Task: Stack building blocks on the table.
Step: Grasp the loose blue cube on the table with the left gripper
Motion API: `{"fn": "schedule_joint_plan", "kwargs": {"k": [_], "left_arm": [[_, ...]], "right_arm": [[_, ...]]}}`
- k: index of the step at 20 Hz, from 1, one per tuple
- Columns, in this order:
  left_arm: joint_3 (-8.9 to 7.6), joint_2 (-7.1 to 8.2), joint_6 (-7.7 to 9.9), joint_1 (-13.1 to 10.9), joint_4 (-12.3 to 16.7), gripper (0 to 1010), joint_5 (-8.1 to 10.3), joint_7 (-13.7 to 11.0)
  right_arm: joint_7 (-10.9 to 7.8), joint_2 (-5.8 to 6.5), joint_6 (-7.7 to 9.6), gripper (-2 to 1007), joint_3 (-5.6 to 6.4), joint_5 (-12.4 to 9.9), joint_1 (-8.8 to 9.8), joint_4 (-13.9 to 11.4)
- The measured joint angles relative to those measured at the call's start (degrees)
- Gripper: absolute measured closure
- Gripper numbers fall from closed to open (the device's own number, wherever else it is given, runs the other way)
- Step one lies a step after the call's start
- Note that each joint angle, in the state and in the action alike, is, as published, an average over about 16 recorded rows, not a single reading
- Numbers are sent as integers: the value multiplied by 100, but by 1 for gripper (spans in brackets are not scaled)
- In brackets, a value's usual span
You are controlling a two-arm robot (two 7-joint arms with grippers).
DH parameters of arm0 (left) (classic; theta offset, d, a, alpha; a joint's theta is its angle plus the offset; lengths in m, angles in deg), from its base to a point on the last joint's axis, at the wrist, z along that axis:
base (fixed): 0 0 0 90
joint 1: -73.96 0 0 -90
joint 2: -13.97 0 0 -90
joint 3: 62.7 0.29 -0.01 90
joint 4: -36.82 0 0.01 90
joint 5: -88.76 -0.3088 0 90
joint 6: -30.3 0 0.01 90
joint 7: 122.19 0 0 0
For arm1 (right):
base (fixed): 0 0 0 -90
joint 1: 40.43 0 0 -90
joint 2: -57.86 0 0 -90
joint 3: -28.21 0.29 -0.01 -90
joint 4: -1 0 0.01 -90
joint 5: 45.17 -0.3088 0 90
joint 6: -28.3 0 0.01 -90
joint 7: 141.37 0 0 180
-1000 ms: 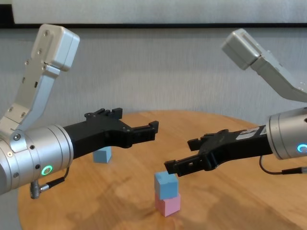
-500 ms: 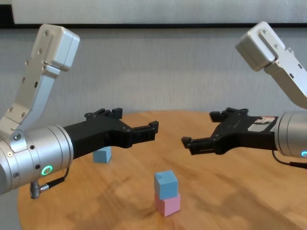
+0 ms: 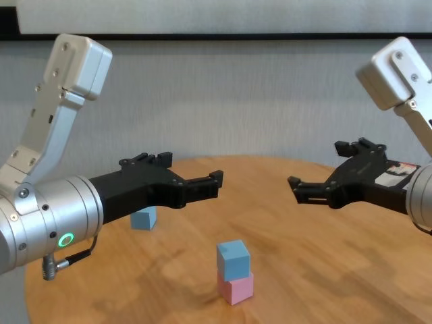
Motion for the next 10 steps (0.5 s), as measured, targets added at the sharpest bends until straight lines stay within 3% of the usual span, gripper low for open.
{"fn": "schedule_joint_plan", "kwargs": {"k": [4, 10], "left_arm": [[0, 0, 0, 0, 0, 9, 0, 0], [-1, -1, 0, 0, 0, 9, 0, 0]], "right_arm": [[244, -48, -135, 0, 100, 129, 107, -12], [383, -96, -252, 0, 173, 202, 158, 1]]}}
